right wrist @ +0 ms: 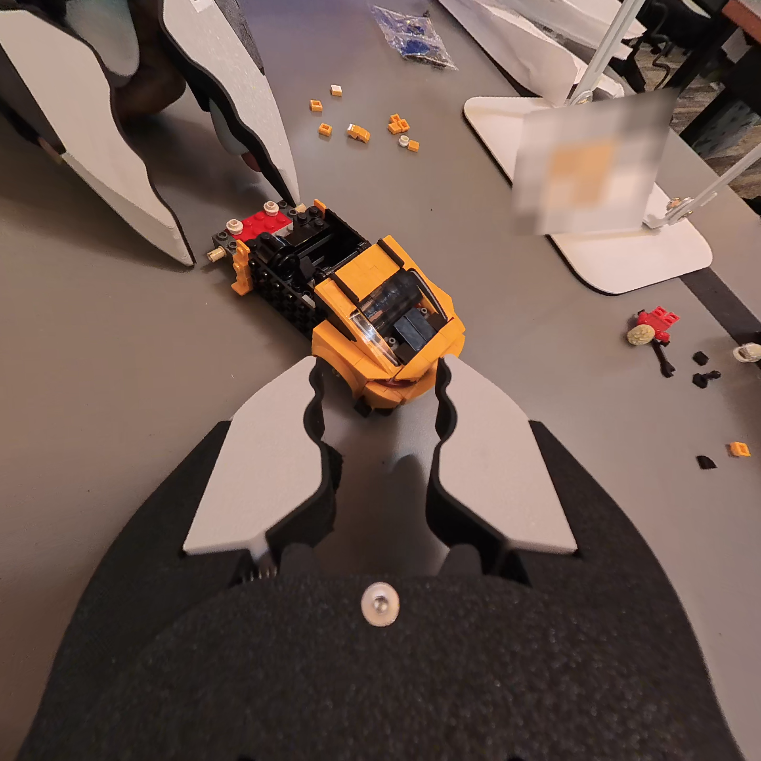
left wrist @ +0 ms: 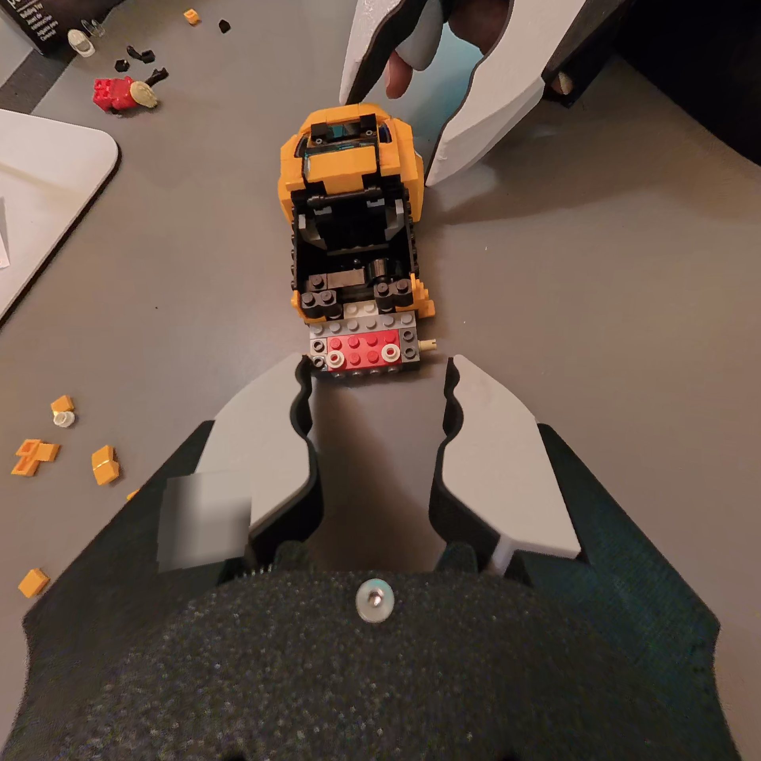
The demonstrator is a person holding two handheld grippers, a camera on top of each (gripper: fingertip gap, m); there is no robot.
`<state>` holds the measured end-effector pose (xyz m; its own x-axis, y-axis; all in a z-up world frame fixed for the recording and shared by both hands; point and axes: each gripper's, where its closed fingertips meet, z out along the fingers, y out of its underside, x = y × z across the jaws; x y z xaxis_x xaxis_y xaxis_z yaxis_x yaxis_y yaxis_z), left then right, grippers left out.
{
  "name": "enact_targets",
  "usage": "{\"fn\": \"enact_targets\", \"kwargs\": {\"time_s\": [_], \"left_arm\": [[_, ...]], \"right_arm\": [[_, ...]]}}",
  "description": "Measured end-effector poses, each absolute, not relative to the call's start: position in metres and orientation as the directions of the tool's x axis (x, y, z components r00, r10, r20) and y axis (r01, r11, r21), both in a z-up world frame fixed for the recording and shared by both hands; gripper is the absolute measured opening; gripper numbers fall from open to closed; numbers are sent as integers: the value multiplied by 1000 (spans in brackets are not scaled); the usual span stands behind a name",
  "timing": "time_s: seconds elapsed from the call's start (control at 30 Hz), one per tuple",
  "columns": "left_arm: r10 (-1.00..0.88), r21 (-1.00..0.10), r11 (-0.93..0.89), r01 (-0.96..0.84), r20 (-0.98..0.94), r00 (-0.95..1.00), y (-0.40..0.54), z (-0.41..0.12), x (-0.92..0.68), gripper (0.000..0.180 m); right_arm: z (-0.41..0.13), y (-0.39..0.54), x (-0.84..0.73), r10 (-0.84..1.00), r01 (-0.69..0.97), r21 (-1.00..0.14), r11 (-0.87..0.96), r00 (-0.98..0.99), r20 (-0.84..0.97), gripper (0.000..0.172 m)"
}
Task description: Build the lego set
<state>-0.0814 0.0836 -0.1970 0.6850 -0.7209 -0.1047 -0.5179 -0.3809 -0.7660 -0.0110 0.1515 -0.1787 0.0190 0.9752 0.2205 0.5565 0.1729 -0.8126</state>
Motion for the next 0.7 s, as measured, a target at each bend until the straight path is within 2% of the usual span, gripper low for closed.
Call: {"fn": "enact_targets", "kwargs": {"time_s": [0.7], "left_arm": [[-675,-784,-403,-472,-93,732,95,-193,-83,78]], "right_arm": [[-180,150,-10,970,561,-805,195,10,242,48]]}}
